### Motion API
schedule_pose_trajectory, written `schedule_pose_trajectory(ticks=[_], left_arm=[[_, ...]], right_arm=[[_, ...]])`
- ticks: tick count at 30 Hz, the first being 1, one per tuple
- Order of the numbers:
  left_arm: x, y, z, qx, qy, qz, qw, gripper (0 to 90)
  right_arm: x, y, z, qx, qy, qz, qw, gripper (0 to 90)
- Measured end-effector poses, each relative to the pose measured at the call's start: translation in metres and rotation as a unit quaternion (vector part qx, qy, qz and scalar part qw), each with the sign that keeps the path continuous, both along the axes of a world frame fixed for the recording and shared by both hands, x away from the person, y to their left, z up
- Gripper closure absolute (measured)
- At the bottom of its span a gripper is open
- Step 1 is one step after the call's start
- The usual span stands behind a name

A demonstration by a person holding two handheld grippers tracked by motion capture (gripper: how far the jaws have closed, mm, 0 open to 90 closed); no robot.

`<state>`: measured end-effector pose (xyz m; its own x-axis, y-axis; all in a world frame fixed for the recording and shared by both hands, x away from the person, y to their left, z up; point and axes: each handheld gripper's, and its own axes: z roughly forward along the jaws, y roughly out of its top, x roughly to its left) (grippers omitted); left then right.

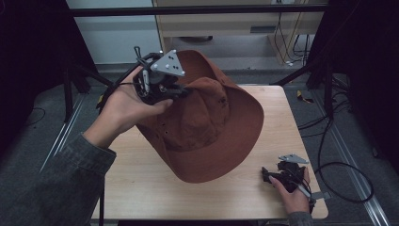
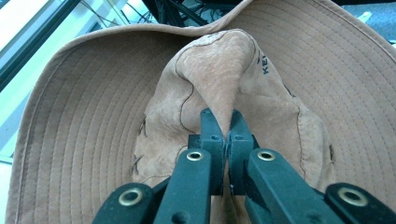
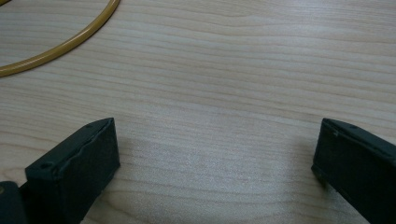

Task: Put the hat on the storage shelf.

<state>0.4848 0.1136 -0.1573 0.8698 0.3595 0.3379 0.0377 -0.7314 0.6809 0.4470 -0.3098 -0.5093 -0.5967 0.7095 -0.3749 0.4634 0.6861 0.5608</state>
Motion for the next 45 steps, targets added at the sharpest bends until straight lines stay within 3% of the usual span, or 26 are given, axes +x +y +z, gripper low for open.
schedule_pose_trajectory(ticks=[7, 21, 29, 45], left_arm=[[0.004, -0.023, 0.003, 0.007, 0.002, -0.013, 0.9999, 88.6], [0.011, -0.056, -0.006, 0.022, 0.006, -0.024, 0.9994, 88.5], [0.020, -0.069, -0.010, 0.023, 0.014, -0.029, 0.9992, 88.6], [0.023, -0.091, -0.009, 0.026, 0.007, -0.039, 0.9989, 88.6]], right_arm=[[0.000, 0.000, 0.000, 0.000, 0.000, 0.000, 1.0000, 0.5], [0.000, 0.000, 0.000, 0.000, 0.000, 0.001, 1.0000, 0.5], [0.000, 0.000, 0.000, 0.000, 0.000, 0.002, 1.0000, 0.5], [0.000, 0.000, 0.000, 0.000, 0.001, 0.002, 1.0000, 0.5]])
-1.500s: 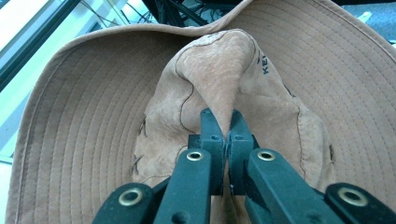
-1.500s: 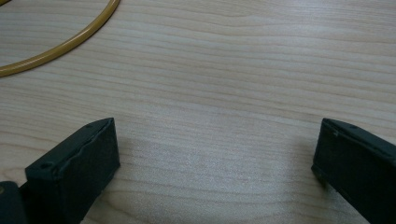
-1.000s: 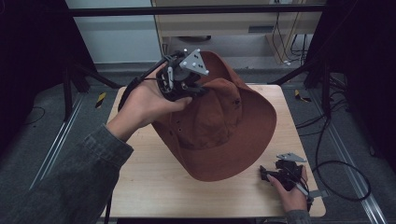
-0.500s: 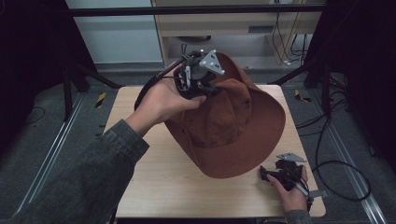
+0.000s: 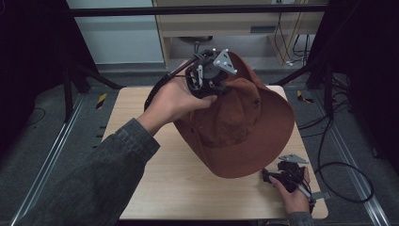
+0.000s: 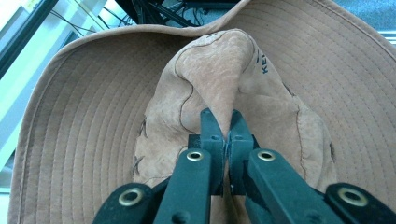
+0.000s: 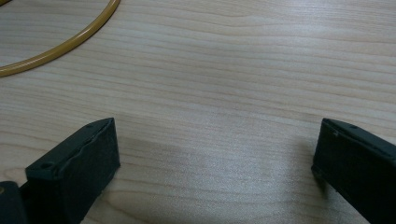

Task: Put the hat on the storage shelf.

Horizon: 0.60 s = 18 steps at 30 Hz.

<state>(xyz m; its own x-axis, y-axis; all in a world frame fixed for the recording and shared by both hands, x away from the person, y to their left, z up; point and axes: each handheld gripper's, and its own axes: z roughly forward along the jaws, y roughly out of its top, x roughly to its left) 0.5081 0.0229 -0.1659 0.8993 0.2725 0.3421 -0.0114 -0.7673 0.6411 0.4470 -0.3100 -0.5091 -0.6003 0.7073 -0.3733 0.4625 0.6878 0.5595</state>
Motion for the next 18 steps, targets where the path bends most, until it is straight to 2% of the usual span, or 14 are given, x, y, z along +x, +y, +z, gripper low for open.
schedule_pose_trajectory(ticks=[4, 9, 18], left_arm=[[0.005, -0.008, -0.001, -0.002, 0.005, -0.001, 1.0000, 88.6], [0.010, -0.017, -0.007, 0.006, 0.009, -0.001, 0.9999, 88.5], [0.019, -0.029, -0.008, -0.003, 0.013, 0.000, 0.9999, 88.5]], right_arm=[[0.000, 0.000, 0.000, 0.000, 0.000, 0.000, 1.0000, 0.5], [0.000, 0.000, 0.000, 0.000, 0.000, 0.000, 1.0000, 0.5], [0.000, 0.000, 0.000, 0.000, -0.001, 0.000, 1.0000, 0.5]])
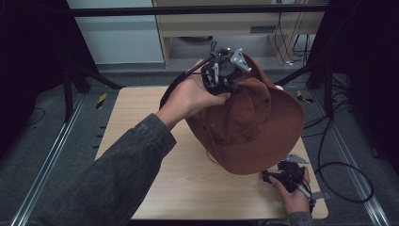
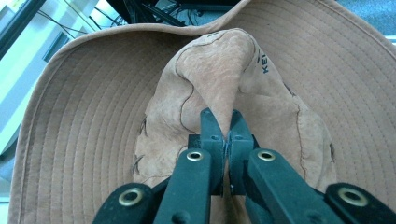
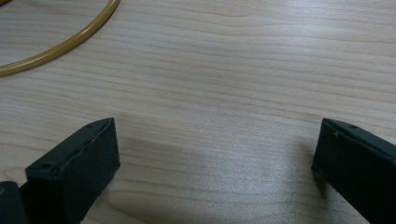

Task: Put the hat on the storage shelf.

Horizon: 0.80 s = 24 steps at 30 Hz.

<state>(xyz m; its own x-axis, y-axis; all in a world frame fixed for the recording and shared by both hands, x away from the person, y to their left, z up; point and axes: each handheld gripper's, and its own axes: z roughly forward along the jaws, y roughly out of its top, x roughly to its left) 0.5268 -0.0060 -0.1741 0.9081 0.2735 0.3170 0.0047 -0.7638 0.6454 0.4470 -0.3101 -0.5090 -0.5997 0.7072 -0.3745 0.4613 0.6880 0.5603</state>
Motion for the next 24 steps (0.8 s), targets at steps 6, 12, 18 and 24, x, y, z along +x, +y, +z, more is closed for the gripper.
schedule_pose_trajectory(ticks=[6, 12, 18, 24], left_arm=[[0.009, -0.005, -0.005, -0.008, 0.009, 0.010, 0.9999, 88.5], [0.014, -0.012, -0.012, 0.001, 0.010, 0.012, 0.9999, 88.4], [0.025, -0.009, -0.016, -0.003, 0.019, 0.024, 0.9995, 88.4], [0.027, -0.009, -0.020, 0.005, 0.019, 0.026, 0.9994, 88.4]], right_arm=[[0.000, 0.000, 0.000, 0.000, 0.001, 0.000, 1.0000, 0.5], [0.000, 0.000, 0.000, 0.000, 0.001, 0.000, 1.0000, 0.5], [0.001, -0.001, 0.001, -0.003, 0.000, 0.004, 1.0000, 0.5], [0.001, -0.001, 0.001, -0.003, 0.000, 0.004, 1.0000, 0.5]])
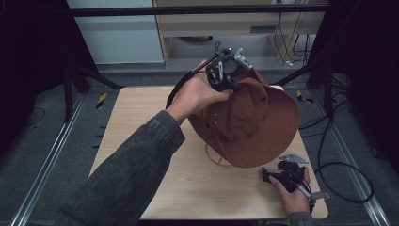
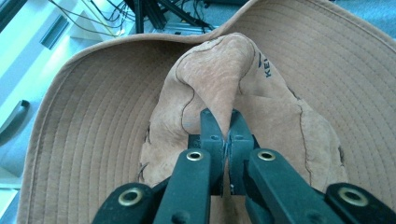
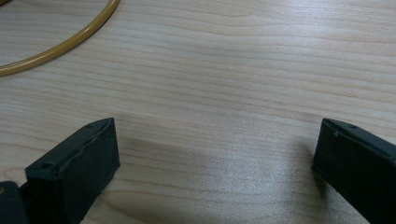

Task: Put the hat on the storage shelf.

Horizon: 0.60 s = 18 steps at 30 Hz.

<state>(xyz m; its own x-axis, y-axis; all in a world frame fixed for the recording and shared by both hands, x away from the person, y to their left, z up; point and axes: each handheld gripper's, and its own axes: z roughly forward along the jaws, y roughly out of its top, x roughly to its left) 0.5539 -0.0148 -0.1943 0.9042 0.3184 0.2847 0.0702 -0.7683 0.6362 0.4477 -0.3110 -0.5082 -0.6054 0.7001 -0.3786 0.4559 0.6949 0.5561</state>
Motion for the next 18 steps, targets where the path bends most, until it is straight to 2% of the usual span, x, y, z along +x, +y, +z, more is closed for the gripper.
schedule_pose_trajectory(ticks=[5, 7, 10, 11, 12, 18], left_arm=[[0.003, -0.001, -0.005, 0.006, 0.004, -0.003, 1.0000, 88.3], [0.005, -0.002, -0.009, 0.012, 0.008, -0.003, 0.9999, 88.2], [0.008, -0.003, -0.012, 0.008, 0.017, -0.001, 0.9998, 88.2], [0.008, -0.004, -0.012, 0.007, 0.017, -0.001, 0.9998, 88.1], [0.008, -0.005, -0.013, 0.009, 0.018, -0.002, 0.9998, 88.2], [0.012, -0.005, -0.015, 0.010, 0.024, -0.002, 0.9997, 87.9]], right_arm=[[0.000, 0.000, 0.000, 0.000, 0.001, 0.001, 1.0000, 0.5], [-0.001, 0.001, -0.001, 0.003, 0.002, -0.007, 1.0000, 0.5], [0.000, 0.000, 0.000, -0.001, -0.001, 0.001, 1.0000, 0.5], [-0.001, 0.002, -0.001, 0.006, 0.002, -0.006, 1.0000, 0.5], [0.000, 0.000, 0.000, -0.002, -0.001, 0.001, 1.0000, 0.5], [0.000, 0.000, 0.000, 0.000, -0.001, -0.001, 1.0000, 0.5]])
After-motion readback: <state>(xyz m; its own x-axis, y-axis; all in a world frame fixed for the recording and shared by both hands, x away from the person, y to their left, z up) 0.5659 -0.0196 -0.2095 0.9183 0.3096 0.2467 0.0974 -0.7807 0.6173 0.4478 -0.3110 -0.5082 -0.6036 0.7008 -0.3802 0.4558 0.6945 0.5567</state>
